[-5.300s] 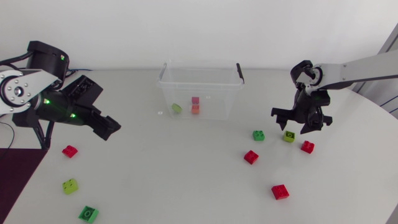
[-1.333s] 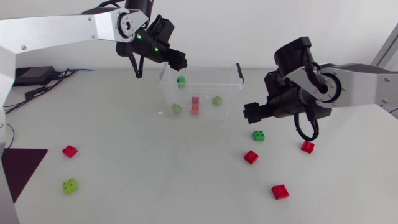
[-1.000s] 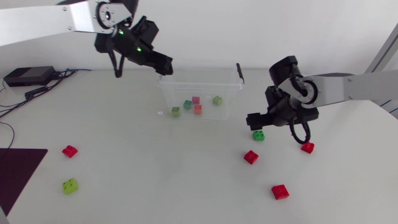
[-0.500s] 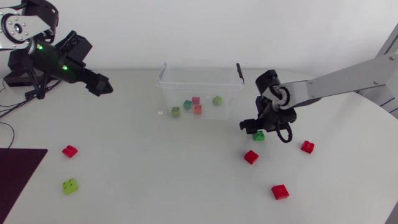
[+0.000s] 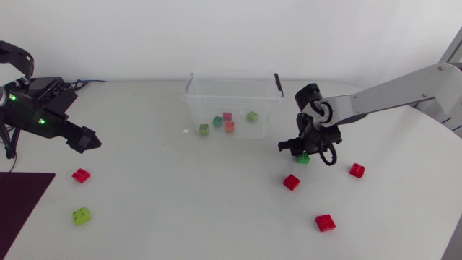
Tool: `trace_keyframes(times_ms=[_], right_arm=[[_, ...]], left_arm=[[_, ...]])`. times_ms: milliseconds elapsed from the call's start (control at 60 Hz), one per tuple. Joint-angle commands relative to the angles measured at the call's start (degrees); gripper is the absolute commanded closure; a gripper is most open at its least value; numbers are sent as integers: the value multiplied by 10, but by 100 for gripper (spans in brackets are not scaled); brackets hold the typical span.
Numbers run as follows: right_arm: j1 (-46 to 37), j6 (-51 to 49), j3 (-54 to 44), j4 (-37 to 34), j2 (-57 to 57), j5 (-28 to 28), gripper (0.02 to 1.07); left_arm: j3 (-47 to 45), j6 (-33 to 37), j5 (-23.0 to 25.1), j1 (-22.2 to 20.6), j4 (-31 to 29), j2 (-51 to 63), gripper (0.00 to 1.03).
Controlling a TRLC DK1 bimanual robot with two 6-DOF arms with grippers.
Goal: Pick up the duplo bricks and place them in the container
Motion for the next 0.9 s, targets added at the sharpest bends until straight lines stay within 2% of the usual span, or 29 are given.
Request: trace_keyframes(times_ms=[0, 100, 150, 317, 383, 550, 683, 883], right_arm=[[-9, -10, -31, -14, -20, -4, 74], [-12, -23, -53, -14, -67, -13, 75], [-12, -27, -65, -17, -95, -24, 75], [-12, -38, -83, -33, -177, -37, 75], [-10, -42, -81, -36, -208, -40, 75], [2, -43, -52, -69, -257, -40, 75], [12, -42, -32, -88, -284, -47, 75], [25, -38, 15, -106, -303, -56, 75]], left_arm=[[-25, 29, 2, 14, -8, -12, 5], [-35, 54, -4, 38, -4, -3, 5], [-49, 80, -25, 52, 22, 10, 5], [-58, 148, -24, 107, 32, 59, 5], [-73, 177, -17, 127, 58, 76, 5], [-87, 217, 3, 139, 76, 105, 5], [-75, 226, 21, 150, 81, 135, 5], [-55, 228, 27, 168, 128, 198, 6]])
